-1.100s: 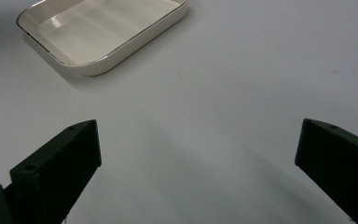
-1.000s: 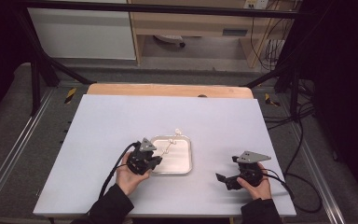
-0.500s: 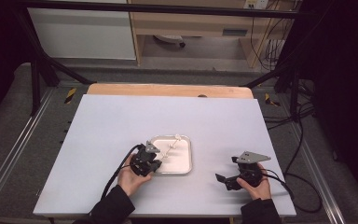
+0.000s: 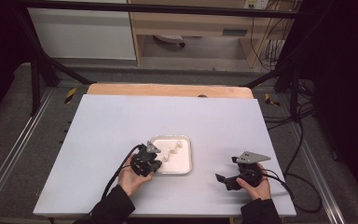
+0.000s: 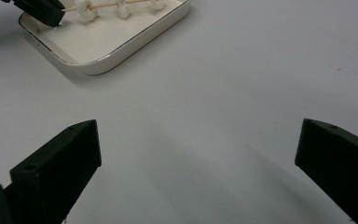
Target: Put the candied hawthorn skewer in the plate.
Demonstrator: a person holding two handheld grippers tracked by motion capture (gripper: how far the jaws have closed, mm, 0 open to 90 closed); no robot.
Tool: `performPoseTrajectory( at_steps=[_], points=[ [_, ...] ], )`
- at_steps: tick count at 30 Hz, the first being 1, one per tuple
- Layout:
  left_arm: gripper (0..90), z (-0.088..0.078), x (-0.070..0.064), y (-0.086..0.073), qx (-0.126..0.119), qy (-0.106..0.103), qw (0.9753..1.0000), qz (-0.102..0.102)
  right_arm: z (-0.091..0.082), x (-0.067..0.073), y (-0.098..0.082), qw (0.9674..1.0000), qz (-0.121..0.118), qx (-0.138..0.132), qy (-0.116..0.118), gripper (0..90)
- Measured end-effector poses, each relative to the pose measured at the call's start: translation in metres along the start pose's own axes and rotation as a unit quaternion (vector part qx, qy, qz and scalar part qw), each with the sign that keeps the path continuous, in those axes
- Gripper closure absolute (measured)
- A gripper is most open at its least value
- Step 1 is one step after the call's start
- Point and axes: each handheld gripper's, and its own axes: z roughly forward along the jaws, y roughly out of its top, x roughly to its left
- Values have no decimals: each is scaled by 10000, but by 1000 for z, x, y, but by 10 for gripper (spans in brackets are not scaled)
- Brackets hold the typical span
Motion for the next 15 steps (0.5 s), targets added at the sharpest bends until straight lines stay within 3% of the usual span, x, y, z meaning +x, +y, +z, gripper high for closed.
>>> performPoseTrajectory(
  at_steps=[7, 15],
  points=[
    [771, -8, 2, -1, -110, -33, 9998, 148, -1, 0, 0, 10000, 11, -16, 8, 9],
    [516, -26, 8, -7, -365, -79, 9985, 410, -1, -1, 0, 10000, 1, -13, -8, 9]
  ],
)
